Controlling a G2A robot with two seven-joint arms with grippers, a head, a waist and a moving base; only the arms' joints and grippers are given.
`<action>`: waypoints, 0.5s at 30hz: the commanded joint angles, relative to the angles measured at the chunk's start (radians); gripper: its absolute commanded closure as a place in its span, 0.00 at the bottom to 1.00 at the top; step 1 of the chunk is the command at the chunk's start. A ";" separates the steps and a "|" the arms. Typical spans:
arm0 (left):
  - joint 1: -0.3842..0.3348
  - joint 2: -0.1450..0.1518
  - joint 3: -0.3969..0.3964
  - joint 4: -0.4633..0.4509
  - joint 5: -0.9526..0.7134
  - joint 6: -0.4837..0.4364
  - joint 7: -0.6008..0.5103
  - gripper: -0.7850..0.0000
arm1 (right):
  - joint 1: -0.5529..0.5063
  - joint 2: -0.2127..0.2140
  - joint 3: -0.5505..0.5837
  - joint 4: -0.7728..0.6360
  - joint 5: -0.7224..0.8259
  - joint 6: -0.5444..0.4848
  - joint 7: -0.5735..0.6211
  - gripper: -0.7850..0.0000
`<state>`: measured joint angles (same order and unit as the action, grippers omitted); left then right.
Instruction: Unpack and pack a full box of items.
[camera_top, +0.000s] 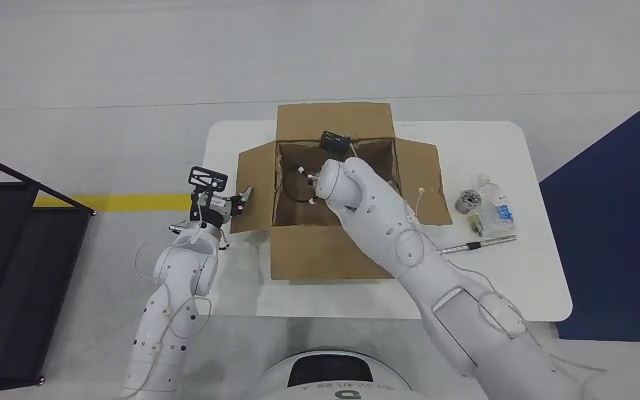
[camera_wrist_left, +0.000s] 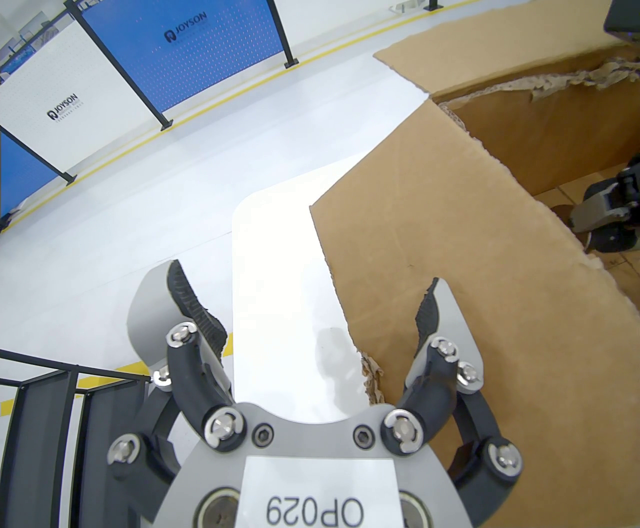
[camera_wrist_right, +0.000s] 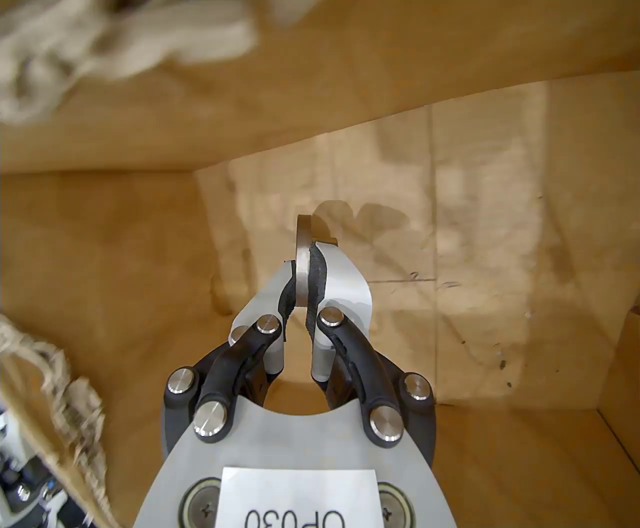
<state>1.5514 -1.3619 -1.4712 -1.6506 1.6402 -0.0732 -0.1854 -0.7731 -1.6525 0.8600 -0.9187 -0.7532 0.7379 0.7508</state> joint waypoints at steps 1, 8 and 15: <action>0.000 0.000 0.000 0.000 0.000 0.000 0.000 0.00 | 0.012 -0.007 -0.006 0.031 0.002 0.013 -0.019 0.53; 0.000 0.000 0.000 0.000 0.000 0.000 0.000 0.00 | 0.025 -0.014 0.008 0.018 -0.006 0.080 -0.054 0.00; 0.000 0.000 0.000 0.000 0.000 0.000 0.000 0.00 | -0.188 0.060 0.176 -0.471 -0.094 0.108 -0.049 0.00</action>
<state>1.5514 -1.3619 -1.4712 -1.6506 1.6402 -0.0732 -0.1854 -0.9023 -1.6074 0.9936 -1.2612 -0.8328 0.8549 0.6927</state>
